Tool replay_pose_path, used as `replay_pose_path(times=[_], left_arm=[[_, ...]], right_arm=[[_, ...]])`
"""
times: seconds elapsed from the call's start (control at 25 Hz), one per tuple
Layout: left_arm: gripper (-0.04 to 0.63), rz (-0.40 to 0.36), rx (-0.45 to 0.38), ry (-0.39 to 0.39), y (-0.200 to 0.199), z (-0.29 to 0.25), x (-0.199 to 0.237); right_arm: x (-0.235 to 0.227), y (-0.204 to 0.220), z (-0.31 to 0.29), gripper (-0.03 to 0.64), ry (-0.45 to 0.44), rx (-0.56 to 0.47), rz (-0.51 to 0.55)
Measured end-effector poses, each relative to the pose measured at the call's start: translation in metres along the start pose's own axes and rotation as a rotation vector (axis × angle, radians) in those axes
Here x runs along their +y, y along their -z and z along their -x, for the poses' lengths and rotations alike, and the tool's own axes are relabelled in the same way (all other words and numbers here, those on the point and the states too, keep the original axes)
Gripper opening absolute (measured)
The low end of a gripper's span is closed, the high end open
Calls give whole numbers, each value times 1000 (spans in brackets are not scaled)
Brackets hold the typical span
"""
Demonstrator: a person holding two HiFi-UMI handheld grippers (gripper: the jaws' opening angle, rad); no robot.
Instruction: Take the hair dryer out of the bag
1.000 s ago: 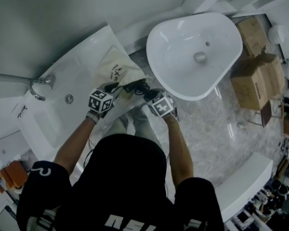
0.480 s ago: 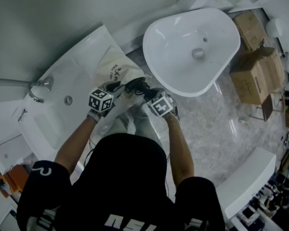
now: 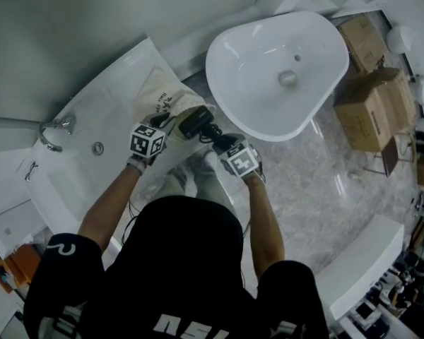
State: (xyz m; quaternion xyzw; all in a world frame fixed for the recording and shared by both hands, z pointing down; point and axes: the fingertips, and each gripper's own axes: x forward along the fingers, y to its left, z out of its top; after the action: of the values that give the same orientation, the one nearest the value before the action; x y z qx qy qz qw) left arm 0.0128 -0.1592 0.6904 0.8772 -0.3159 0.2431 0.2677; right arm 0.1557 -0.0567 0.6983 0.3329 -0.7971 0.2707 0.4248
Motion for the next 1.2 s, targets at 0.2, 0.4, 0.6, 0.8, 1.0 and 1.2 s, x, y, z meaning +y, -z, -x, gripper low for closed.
replay_pose_path(times=[0.2, 0.4, 0.6, 0.8, 1.0, 1.2], left_arm=[[94, 48, 55, -87, 19, 5, 36], [114, 89, 56, -99, 23, 19, 44], [147, 179, -48, 76, 10, 36, 1], [142, 198, -215, 63, -23, 65, -8], [18, 112, -338, -96, -61, 108, 13], [-2, 86, -414, -201, -82, 142, 26]], right_arm=[[-9, -3, 19, 176, 4, -59, -72], [-23, -25, 31, 176, -7, -162, -115], [-31, -61, 35, 176, -31, -232, -102], [-32, -101, 33, 176, -67, -282, -79], [-28, -141, 29, 176, -92, -325, -38], [-22, -170, 25, 176, -118, -346, -5]])
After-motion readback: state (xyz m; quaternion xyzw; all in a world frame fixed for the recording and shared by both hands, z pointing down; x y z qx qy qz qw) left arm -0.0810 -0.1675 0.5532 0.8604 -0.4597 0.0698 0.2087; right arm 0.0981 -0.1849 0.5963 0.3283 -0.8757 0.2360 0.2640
